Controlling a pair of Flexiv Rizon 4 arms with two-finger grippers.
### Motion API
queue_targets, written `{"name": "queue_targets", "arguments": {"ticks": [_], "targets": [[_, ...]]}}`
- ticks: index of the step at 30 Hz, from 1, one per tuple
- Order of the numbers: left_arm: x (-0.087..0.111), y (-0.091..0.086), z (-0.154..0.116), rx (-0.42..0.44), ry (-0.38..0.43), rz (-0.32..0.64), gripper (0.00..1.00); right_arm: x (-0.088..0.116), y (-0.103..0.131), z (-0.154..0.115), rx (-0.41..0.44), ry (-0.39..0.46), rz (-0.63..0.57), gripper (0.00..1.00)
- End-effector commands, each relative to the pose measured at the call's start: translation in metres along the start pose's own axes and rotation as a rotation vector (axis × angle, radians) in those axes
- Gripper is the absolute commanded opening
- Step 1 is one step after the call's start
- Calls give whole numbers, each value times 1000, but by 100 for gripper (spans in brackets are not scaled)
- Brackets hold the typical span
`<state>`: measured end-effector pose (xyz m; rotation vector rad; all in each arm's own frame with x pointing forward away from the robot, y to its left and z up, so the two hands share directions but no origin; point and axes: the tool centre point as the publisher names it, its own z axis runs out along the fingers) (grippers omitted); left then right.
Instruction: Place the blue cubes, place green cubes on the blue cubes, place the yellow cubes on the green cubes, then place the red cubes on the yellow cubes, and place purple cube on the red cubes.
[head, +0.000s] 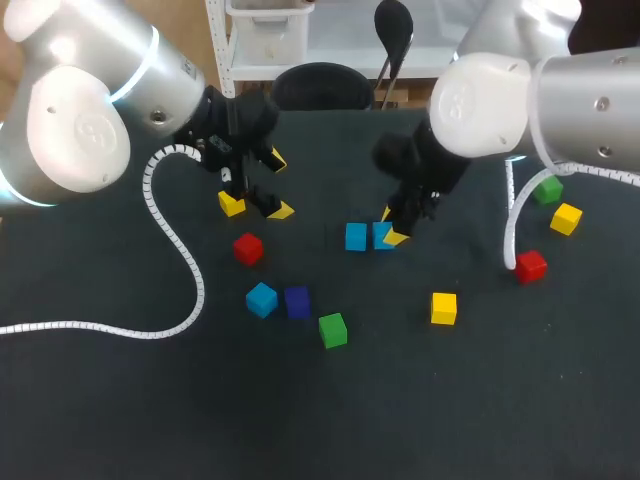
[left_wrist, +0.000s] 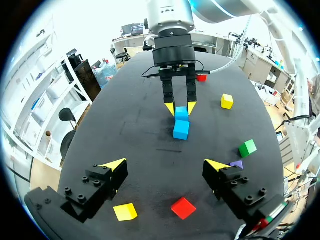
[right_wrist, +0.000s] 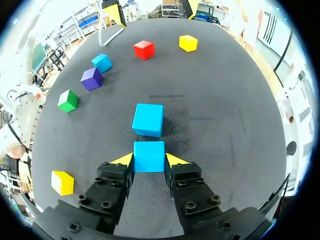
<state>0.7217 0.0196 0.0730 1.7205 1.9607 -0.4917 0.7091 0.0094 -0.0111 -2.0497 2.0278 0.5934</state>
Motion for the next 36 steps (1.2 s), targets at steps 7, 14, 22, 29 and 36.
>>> {"name": "queue_targets", "arguments": {"ticks": [7, 14, 22, 29, 36], "targets": [[1, 1, 0, 1, -1, 1, 100, -2, 1, -2, 11, 19, -12, 0], [1, 1, 0, 1, -1, 1, 100, 0, 3, -3, 15, 21, -14, 0], [1, 1, 0, 1, -1, 1, 100, 1, 4, -3, 12, 25, -14, 0], [1, 1, 0, 1, -1, 1, 100, 0, 1, -3, 13, 24, -15, 0], [1, 1, 0, 1, -1, 1, 100, -1, 0, -2, 13, 20, -16, 0]]}}
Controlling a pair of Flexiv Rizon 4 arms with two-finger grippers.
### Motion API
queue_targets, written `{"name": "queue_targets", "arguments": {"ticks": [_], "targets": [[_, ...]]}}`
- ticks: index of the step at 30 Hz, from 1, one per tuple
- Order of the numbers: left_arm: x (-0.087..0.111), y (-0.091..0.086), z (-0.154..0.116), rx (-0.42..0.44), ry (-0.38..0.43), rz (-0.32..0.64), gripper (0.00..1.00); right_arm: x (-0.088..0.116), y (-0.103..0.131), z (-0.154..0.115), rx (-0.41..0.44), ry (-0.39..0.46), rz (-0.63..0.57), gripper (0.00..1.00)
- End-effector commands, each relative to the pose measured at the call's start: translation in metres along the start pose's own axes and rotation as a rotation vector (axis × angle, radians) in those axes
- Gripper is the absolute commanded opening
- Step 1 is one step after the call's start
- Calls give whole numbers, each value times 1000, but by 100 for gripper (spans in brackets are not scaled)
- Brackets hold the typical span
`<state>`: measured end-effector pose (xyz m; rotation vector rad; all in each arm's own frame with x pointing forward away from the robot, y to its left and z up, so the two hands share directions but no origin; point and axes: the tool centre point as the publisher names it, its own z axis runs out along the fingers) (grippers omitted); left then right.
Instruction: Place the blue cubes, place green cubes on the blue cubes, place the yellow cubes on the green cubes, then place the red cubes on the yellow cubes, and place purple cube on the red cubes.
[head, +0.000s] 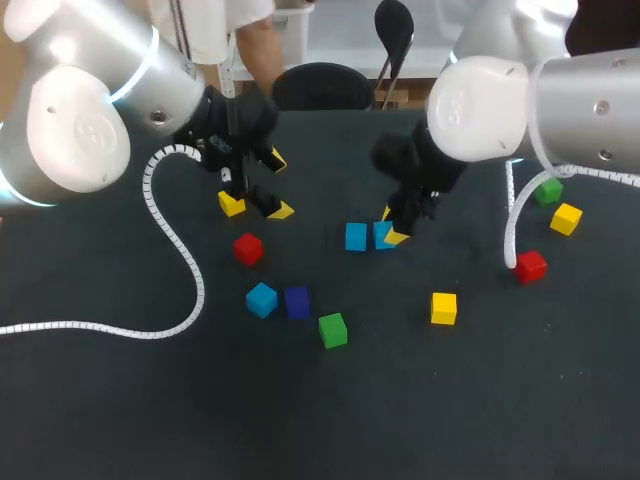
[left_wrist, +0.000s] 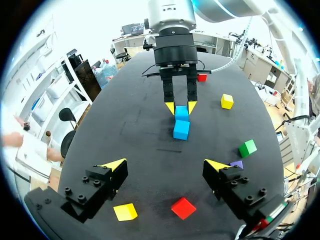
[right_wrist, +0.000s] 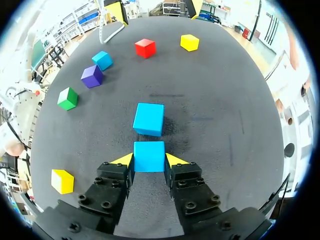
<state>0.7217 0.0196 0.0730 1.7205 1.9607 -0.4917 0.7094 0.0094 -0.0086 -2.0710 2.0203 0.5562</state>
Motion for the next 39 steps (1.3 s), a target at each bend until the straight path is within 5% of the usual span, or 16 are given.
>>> {"name": "queue_targets", "arguments": {"ticks": [1, 12, 15, 20, 24, 26, 39], "targets": [[1, 1, 0, 1, -1, 1, 100, 0, -1, 0, 0, -1, -1, 0], [1, 1, 0, 1, -1, 1, 100, 2, 2, 1, -8, -1, 2, 0], [1, 1, 0, 1, -1, 1, 100, 2, 3, 2, -10, -1, 2, 10], [1, 1, 0, 1, -1, 1, 100, 1, 3, 3, -13, -1, 3, 44], [1, 1, 0, 1, -1, 1, 100, 2, 2, 4, -16, -1, 5, 61], [1, 1, 0, 1, -1, 1, 100, 2, 2, 4, -18, -2, 7, 100], [1, 1, 0, 1, -1, 1, 100, 7, 2, -10, -8, -42, 27, 100]]}}
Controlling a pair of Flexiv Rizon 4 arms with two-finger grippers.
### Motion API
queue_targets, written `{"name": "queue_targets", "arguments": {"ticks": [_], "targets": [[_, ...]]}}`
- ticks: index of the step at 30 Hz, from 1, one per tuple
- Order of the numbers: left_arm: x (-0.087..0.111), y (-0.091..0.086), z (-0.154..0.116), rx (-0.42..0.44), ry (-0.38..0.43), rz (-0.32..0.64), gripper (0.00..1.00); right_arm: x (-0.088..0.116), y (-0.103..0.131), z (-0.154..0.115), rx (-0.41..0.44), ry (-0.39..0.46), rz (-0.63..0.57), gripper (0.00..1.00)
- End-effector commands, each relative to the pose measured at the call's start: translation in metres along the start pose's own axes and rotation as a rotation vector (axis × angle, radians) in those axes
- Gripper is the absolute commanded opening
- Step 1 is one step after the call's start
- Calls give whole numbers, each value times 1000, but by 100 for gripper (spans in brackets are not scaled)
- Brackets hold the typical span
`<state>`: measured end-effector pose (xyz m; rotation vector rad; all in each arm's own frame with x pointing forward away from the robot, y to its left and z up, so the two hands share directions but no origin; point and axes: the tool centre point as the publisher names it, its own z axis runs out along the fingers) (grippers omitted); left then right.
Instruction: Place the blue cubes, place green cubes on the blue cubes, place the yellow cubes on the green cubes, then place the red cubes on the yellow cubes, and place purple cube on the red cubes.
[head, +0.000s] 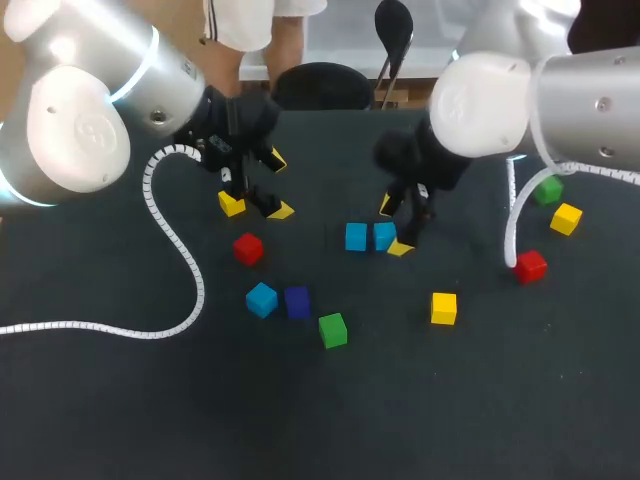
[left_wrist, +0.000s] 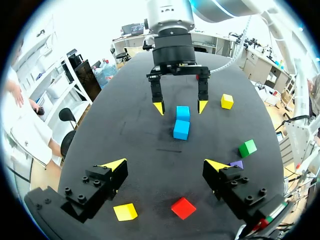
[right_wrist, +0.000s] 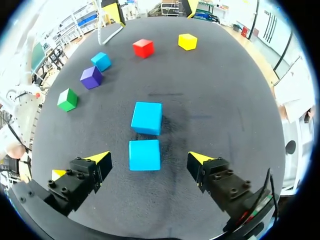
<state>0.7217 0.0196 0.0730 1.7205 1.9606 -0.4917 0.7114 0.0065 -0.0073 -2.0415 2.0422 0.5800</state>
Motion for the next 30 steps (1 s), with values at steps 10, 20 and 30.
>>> {"name": "queue_targets", "arguments": {"ticks": [10, 20, 30], "targets": [[1, 1, 0, 1, -1, 1, 100, 24, 11, -28, 7, -92, 26, 100], [1, 1, 0, 1, -1, 1, 100, 46, 17, -41, 26, -113, 56, 100], [1, 1, 0, 1, -1, 1, 100, 59, 24, -50, 6, -150, 73, 100]]}}
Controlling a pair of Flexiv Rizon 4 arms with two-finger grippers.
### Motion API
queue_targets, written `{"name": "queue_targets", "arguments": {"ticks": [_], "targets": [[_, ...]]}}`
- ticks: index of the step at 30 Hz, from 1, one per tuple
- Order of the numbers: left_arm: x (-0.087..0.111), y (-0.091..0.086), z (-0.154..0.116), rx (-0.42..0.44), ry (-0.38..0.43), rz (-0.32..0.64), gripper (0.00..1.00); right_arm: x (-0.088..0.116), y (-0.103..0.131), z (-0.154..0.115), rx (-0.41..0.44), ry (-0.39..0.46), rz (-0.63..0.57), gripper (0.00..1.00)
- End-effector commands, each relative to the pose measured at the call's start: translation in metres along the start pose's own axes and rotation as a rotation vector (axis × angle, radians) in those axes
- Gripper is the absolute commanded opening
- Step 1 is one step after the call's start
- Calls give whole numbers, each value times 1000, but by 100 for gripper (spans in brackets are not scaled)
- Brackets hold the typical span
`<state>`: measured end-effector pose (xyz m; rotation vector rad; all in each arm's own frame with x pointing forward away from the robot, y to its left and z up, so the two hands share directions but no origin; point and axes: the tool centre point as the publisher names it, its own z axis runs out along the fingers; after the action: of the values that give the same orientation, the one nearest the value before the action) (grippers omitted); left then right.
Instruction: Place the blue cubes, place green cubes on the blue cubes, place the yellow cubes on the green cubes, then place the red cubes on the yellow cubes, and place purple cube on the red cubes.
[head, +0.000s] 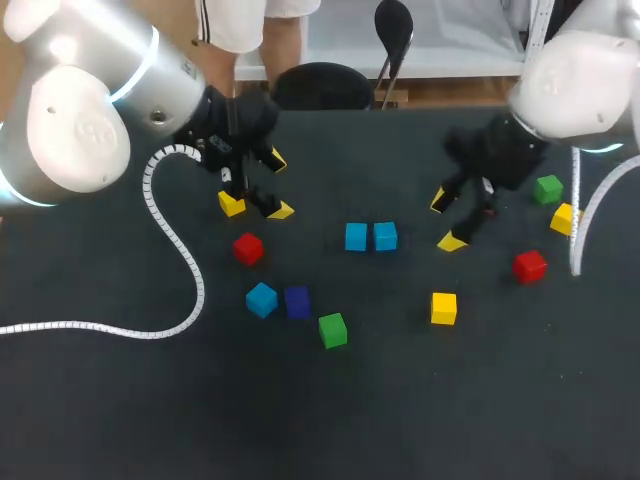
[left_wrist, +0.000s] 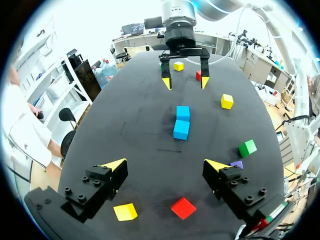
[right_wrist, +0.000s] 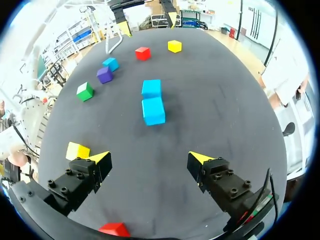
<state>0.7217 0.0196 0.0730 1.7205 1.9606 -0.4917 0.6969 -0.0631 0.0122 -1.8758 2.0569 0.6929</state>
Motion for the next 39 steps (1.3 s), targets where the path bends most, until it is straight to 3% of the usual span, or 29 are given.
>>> {"name": "queue_targets", "arguments": {"ticks": [1, 5, 15, 27, 33, 39], "targets": [[1, 1, 0, 1, -1, 1, 100, 3, 6, -8, -9, -38, -8, 100], [1, 1, 0, 1, -1, 1, 100, 2, 11, -16, -28, -77, -12, 100], [1, 1, 0, 1, -1, 1, 100, -2, 25, -36, -25, -45, 24, 100], [1, 1, 0, 1, -1, 1, 100, 1, 38, -42, -32, -54, 19, 100], [1, 1, 0, 1, -1, 1, 100, 0, 48, -45, -19, -153, -138, 100], [1, 1, 0, 1, -1, 1, 100, -4, 45, -44, -25, -174, -220, 100]]}}
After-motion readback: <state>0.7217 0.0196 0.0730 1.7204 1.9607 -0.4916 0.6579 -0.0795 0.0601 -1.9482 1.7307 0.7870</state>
